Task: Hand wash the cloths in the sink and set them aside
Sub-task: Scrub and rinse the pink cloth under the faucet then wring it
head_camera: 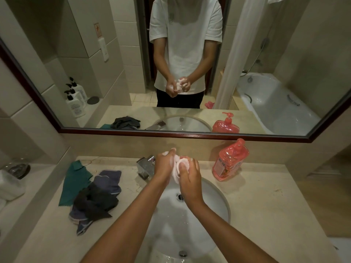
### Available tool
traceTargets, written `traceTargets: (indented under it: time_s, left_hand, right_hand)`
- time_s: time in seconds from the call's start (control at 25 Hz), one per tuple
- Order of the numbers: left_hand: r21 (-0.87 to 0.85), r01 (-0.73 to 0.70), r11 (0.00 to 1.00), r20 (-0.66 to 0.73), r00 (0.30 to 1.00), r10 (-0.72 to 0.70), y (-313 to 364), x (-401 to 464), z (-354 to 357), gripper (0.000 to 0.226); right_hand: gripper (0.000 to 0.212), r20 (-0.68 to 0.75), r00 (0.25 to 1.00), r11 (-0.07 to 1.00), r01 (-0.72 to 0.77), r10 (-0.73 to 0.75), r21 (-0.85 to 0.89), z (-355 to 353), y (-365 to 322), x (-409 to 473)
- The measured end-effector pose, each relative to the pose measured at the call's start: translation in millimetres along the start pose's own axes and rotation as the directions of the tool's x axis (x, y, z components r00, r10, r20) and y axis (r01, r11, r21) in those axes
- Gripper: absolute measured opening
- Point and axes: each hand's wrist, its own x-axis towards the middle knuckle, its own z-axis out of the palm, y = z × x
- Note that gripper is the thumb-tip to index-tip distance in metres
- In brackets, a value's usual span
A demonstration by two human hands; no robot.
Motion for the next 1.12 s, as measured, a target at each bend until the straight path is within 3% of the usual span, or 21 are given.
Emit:
traceTargets:
  time_s: [0.08, 0.2, 0.36, 0.48, 0.52, 0.6, 0.72, 0.84, 0.96, 1.12]
  left_hand:
    - [0.048, -0.053, 0.997, 0.036, 0.998, 0.051, -5.8, -6.0, 1.8, 0.036]
    - [0.104, -0.134, 0.985, -0.039, 0.990, 0.139, -9.6, -14.4, 4.2, 0.043]
    - [0.225, -0.296, 0.928, -0.009, 0.952, 0.306, -11.4, -21.8, -0.8, 0.053]
    - [0.291, -0.402, 0.868, 0.032, 0.911, 0.412, -18.3, -24.7, -5.2, 0.048]
    - [0.294, -0.423, 0.857, 0.049, 0.902, 0.428, -20.9, -26.1, -4.0, 0.048]
    - [0.226, -0.398, 0.889, 0.048, 0.916, 0.398, -24.4, -27.1, -1.5, 0.047]
    - [0.089, -0.305, 0.948, 0.004, 0.952, 0.306, -26.5, -21.6, -6.1, 0.036]
    - [-0.016, -0.209, 0.978, 0.036, 0.977, 0.210, -24.8, -11.4, -20.1, 0.010]
    - [-0.013, -0.131, 0.991, 0.223, 0.966, 0.130, -23.7, -4.3, -33.0, 0.033]
    - [0.013, -0.086, 0.996, 0.371, 0.925, 0.075, -31.6, -1.7, -43.1, 0.041]
  right_hand:
    - [0.021, -0.045, 0.999, 0.998, 0.011, -0.014, -0.065, -0.6, -0.4, 8.5]
    - [0.027, -0.135, 0.991, 0.995, -0.015, 0.001, -0.102, -2.8, -2.9, 24.5]
    - [0.033, -0.118, 0.970, 0.964, -0.230, 0.215, -0.133, -4.1, -9.6, 47.3]
    - [0.026, -0.009, 0.832, 0.831, -0.552, 0.554, 0.071, -6.4, -10.0, 59.4]
    - [0.023, 0.042, 0.779, 0.770, -0.626, 0.626, 0.123, -8.3, -10.7, 61.0]
    - [0.022, 0.061, 0.741, 0.725, -0.668, 0.669, 0.164, -10.1, -10.2, 62.4]
    - [0.022, 0.090, 0.819, 0.789, -0.571, 0.567, 0.226, -16.0, -10.2, 56.9]
    - [0.007, 0.148, 0.931, 0.911, -0.358, 0.333, 0.207, -23.1, -0.7, 43.4]
    - [0.017, 0.153, 0.965, 0.913, -0.252, 0.212, 0.320, -27.7, 7.4, 35.2]
    - [0.016, 0.105, 0.954, 0.803, -0.293, 0.280, 0.519, -35.4, 4.1, 43.8]
